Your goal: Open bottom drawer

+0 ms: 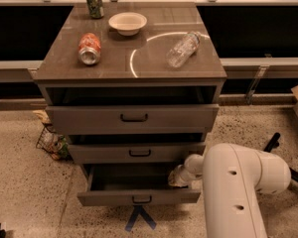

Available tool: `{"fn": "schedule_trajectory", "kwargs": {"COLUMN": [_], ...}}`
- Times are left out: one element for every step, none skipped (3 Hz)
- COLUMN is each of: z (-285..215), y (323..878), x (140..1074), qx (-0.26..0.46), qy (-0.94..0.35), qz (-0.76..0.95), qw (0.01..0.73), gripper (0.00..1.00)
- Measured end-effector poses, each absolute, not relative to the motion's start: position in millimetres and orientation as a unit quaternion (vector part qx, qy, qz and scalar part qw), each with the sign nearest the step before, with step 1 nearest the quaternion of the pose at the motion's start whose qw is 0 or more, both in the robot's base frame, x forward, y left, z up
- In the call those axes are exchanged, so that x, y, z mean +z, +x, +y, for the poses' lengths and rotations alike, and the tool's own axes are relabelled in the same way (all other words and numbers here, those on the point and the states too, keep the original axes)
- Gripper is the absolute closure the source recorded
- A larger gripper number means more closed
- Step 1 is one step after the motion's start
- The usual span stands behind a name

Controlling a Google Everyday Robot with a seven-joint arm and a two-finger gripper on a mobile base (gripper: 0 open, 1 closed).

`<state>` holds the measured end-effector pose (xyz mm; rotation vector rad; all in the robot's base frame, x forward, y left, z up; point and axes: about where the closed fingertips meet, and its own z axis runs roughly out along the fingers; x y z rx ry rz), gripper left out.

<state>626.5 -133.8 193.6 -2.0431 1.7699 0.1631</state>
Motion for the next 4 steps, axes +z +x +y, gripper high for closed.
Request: {"fn": "schedule_trajectory", "kwargs": {"z": [-135, -132, -129, -131], "y": [634, 624, 616, 587], "x": [174, 151, 144, 139], "qx": [0.051, 0.058, 0.065, 0.092], "qy": [-0.735, -0.739, -0.74, -0.75], "qz": [0.642, 0.642, 0.641, 0.637], "qw": [0.209, 0.196, 0.191, 0.15], "gripper": [1.0, 1.0, 1.0, 1.0]}}
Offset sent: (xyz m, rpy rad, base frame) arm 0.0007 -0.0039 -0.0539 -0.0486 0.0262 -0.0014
